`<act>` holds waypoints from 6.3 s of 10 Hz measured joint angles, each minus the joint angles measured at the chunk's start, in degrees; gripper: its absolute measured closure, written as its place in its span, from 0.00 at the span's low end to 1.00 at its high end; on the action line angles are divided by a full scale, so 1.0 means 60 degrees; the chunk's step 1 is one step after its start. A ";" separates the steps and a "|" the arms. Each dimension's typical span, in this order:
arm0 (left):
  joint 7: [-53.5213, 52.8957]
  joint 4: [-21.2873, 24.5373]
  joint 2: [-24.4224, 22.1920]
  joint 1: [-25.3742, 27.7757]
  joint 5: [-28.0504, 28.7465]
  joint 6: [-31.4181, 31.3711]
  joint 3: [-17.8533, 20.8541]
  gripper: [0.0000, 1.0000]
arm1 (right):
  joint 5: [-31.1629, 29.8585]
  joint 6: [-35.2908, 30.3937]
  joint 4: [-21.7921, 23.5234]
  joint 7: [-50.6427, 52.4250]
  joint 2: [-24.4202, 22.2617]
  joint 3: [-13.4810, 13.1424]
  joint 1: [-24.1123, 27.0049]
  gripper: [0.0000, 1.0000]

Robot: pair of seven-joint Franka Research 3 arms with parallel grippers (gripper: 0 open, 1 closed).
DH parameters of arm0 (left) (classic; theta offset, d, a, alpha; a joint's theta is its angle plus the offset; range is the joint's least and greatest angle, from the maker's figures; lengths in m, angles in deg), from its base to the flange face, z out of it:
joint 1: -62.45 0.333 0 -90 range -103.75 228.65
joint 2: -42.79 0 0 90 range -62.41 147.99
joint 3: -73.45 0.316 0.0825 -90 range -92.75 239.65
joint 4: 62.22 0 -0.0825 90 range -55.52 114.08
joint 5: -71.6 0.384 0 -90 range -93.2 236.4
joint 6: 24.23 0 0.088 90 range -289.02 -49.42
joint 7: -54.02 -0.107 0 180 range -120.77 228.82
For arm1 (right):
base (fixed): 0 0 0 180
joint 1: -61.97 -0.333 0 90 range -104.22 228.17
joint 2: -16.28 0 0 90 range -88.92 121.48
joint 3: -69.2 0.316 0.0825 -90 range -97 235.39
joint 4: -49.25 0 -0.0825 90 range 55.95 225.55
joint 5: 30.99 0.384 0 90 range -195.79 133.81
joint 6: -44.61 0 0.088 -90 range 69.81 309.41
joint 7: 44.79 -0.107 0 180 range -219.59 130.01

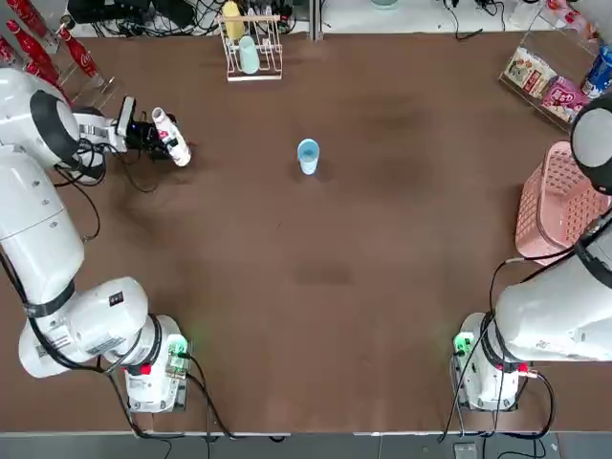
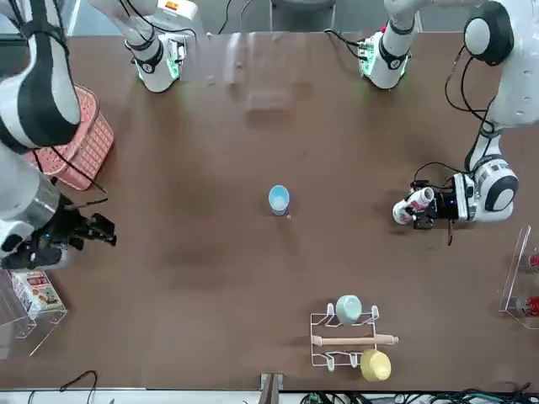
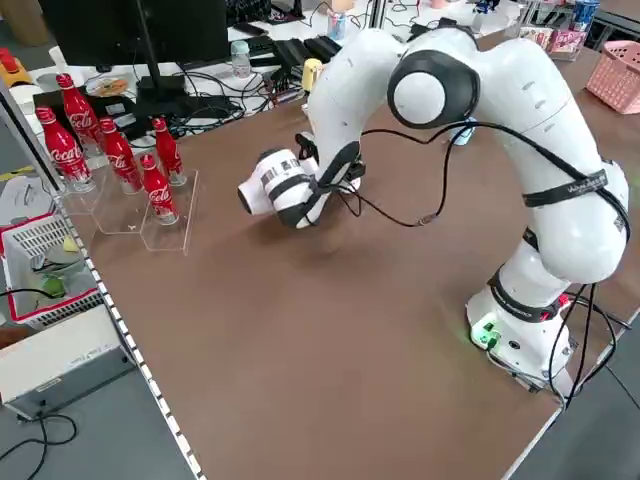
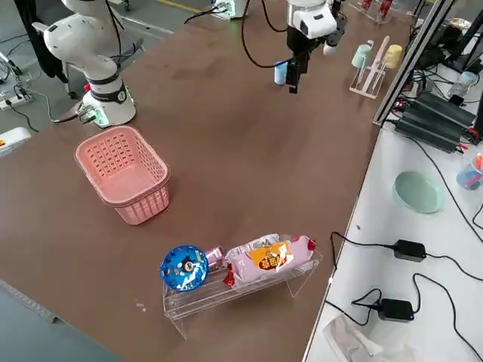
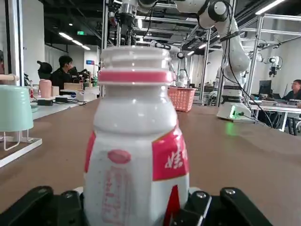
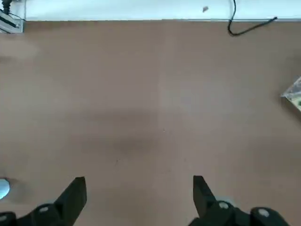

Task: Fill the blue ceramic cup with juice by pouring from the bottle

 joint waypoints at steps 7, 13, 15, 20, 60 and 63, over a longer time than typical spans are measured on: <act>0.0082 -0.0107 -0.0023 0.0418 0.0393 -0.0262 -0.0064 0.55 | 0.0007 -0.1615 -0.0150 -0.0463 -0.1321 -0.1152 -0.0360 0.00; 0.0084 -0.0129 -0.0033 0.0425 0.0402 -0.0384 -0.0079 0.00 | 0.0064 -0.2190 0.0646 -0.0657 -0.2561 -0.2708 -0.2049 0.00; 0.0090 -0.0130 -0.0036 0.0435 0.0475 -0.0388 -0.0078 0.00 | 0.0075 -0.2165 0.0702 -0.0657 -0.2562 -0.2932 -0.2109 0.00; 0.0222 -0.0181 -0.0155 0.0732 0.0974 -0.0395 -0.0012 0.00 | 0.0079 -0.1892 0.1088 -0.0658 -0.2744 -0.2970 -0.2098 0.00; 2.5565 -0.3242 -0.6624 -0.4923 1.0698 -0.2774 0.0456 0.00 | 0.0090 -0.1767 0.1644 -0.0657 -0.3228 -0.2874 -0.2181 0.00; 2.5392 -0.3290 -0.6624 -0.3945 1.0714 -0.2710 -0.0247 0.00 | 0.0090 -0.1774 0.1644 -0.0657 -0.3231 -0.2875 -0.2181 0.00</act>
